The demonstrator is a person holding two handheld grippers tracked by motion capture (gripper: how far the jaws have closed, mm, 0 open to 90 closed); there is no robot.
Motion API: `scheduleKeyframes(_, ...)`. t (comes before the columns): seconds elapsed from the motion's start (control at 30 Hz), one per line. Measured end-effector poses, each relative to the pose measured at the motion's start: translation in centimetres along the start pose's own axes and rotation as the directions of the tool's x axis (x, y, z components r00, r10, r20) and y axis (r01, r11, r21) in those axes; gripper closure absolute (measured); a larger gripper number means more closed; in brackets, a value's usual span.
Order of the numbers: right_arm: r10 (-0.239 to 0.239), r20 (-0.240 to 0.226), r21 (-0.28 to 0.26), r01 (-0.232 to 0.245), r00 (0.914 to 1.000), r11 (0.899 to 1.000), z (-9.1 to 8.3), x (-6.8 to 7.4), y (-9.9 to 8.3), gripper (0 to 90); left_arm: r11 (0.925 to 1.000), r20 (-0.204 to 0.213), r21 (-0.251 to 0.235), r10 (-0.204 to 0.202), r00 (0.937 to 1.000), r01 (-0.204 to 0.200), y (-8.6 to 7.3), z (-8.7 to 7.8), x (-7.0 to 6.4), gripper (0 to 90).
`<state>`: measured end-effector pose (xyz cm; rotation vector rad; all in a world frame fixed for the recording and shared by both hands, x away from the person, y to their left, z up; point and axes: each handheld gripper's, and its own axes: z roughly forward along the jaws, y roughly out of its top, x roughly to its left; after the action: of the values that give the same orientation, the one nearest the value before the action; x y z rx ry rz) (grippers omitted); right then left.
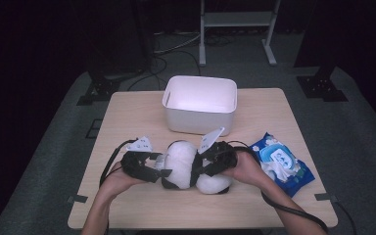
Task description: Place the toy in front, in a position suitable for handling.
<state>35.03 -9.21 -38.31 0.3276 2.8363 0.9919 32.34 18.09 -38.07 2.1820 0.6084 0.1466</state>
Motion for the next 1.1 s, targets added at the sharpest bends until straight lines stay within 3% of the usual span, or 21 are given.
scheduleKeyframes(0.27,0.035,-0.127,0.027,-0.031,0.9913,0.999,-0.7,-0.2,0.4,53.1,0.9993,0.008,-0.023,0.03,0.9995,-0.03,0.4,-0.8,-0.4,25.0)
scheduleKeyframes(0.3,0.035,-0.127,0.027,-0.031,0.9913,0.999,-0.7,-0.2,0.4,53.1,0.9993,0.008,-0.023,0.03,0.9995,-0.03,0.4,-0.8,-0.4,24.8)
scheduleKeyframes(0.33,0.041,-0.169,0.034,-0.036,0.9848,0.999,-0.8,-0.1,0.5,53.5,0.9988,0.018,-0.026,0.042,0.999,-0.041,0.5,-1.0,-0.6,24.5)
scheduleKeyframes(0.4,0.039,-0.208,0.031,-0.034,0.9774,0.999,-0.8,0.1,0.5,54.0,0.9984,0.026,-0.03,0.048,0.9985,-0.047,0.7,-1.0,-0.8,24.4)
scheduleKeyframes(0.47,0.041,-0.221,0.034,-0.035,0.9744,0.999,-0.8,0.1,0.5,53.8,0.9984,0.032,-0.027,0.051,0.9982,-0.05,0.7,-0.9,-0.9,24.4)
scheduleKeyframes(0.57,0.036,-0.21,0.046,-0.027,0.9771,0.999,-0.6,0.2,0.6,47.7,0.9985,0.043,-0.015,0.054,0.9976,-0.053,0.6,-0.5,-0.9,24.8)
scheduleKeyframes(0.6,0.037,-0.188,0.037,-0.031,0.9815,0.999,-0.8,0.1,0.7,44.2,0.9986,0.046,-0.007,0.052,0.9976,-0.052,0.5,-0.3,-0.8,25.0)
scheduleKeyframes(0.73,0.014,-0.163,0.006,-0.014,0.9866,1.0,-1.7,0.2,1.0,48.0,0.9993,0.052,-0.01,0.036,0.998,-0.036,0.3,0.1,-0.6,24.9)
scheduleKeyframes(0.83,-0.002,-0.136,0.011,0.003,0.9907,1.0,-2.3,0.5,1.2,45.0,0.9991,0.049,-0.007,0.041,0.9979,-0.041,0.3,0.1,-0.7,24.9)
scheduleKeyframes(0.97,-0.025,-0.141,0.047,0.032,0.9896,0.998,-1.7,0.8,1.1,42.8,0.9992,0.045,-0.013,0.039,0.9982,-0.039,0.4,0.0,-0.7,24.9)
scheduleKeyframes(1.1,-0.026,-0.148,0.046,0.034,0.9886,0.998,-1.0,1.0,0.9,39.8,0.9989,0.041,-0.009,0.045,0.9981,-0.045,0.4,0.0,-0.8,24.9)
